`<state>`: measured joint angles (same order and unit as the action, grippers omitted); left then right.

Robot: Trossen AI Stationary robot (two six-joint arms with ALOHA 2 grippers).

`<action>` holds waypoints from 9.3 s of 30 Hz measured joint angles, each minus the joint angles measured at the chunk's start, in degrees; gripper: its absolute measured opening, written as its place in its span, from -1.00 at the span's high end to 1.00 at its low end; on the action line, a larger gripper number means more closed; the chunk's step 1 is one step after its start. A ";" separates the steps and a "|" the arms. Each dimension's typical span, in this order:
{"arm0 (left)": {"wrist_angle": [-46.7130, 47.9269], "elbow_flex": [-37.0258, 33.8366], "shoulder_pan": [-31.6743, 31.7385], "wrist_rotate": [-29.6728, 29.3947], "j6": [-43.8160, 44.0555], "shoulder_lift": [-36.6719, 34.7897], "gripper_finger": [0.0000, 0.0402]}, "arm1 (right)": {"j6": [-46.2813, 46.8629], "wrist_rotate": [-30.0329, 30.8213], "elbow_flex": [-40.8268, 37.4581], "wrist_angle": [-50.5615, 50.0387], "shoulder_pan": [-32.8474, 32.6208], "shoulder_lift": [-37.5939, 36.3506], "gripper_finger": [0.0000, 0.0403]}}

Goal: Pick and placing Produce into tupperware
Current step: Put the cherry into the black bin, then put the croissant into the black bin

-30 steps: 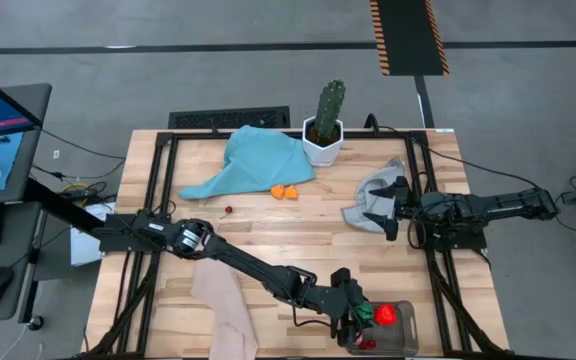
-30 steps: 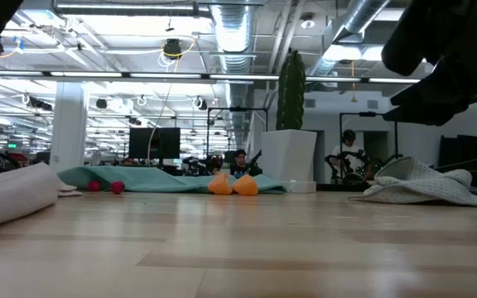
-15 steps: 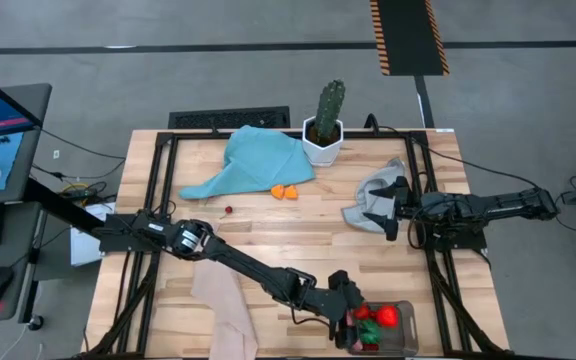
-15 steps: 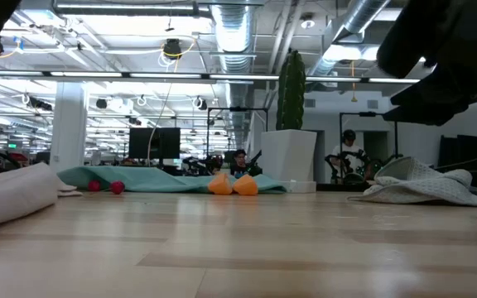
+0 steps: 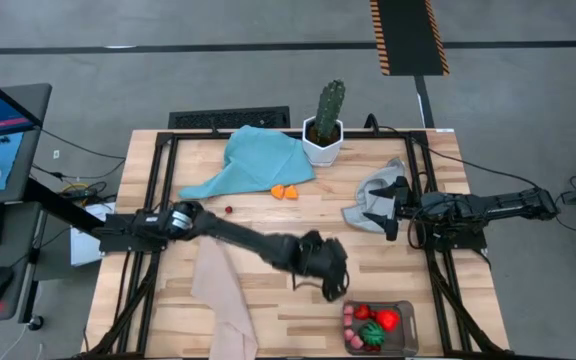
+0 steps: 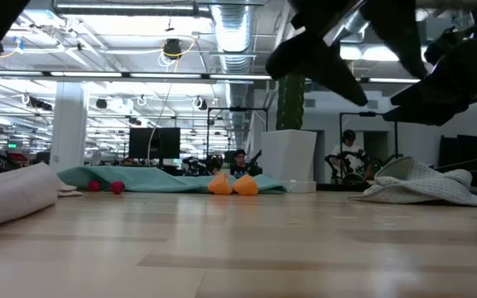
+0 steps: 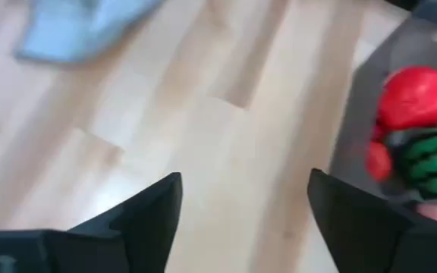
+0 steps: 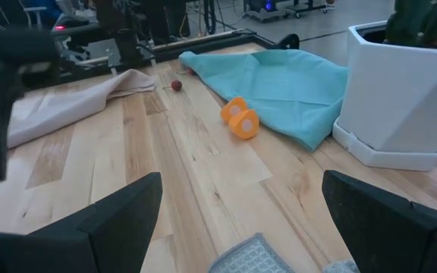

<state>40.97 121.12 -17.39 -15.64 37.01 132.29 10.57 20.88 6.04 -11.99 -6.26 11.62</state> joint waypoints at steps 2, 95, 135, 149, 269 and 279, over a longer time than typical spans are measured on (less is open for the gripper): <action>-0.44 0.02 1.84 0.86 -5.45 -0.69 -0.27 | 0.00 0.01 0.00 0.00 -0.01 0.00 -0.91; -13.04 -87.69 20.51 -0.05 32.50 -51.57 0.09 | 0.02 0.02 0.04 -2.78 0.00 0.01 -0.91; -14.17 -86.64 20.56 -3.64 38.14 -46.72 0.76 | 0.00 0.02 0.04 -2.76 -0.02 0.00 -0.91; -15.43 -86.75 20.32 -2.83 41.48 -47.51 1.00 | -0.01 0.00 0.04 -2.75 -0.02 0.00 -0.91; 6.56 1.54 3.22 -4.65 19.32 2.02 0.81 | 0.02 0.00 0.02 -2.97 0.00 0.37 -0.91; 21.42 10.58 10.49 9.21 5.22 1.16 0.99 | 0.01 0.00 0.03 -2.96 -0.01 0.37 -0.91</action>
<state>62.39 131.70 -6.90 -6.43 42.23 133.46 10.59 20.89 6.07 -14.95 -6.27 11.99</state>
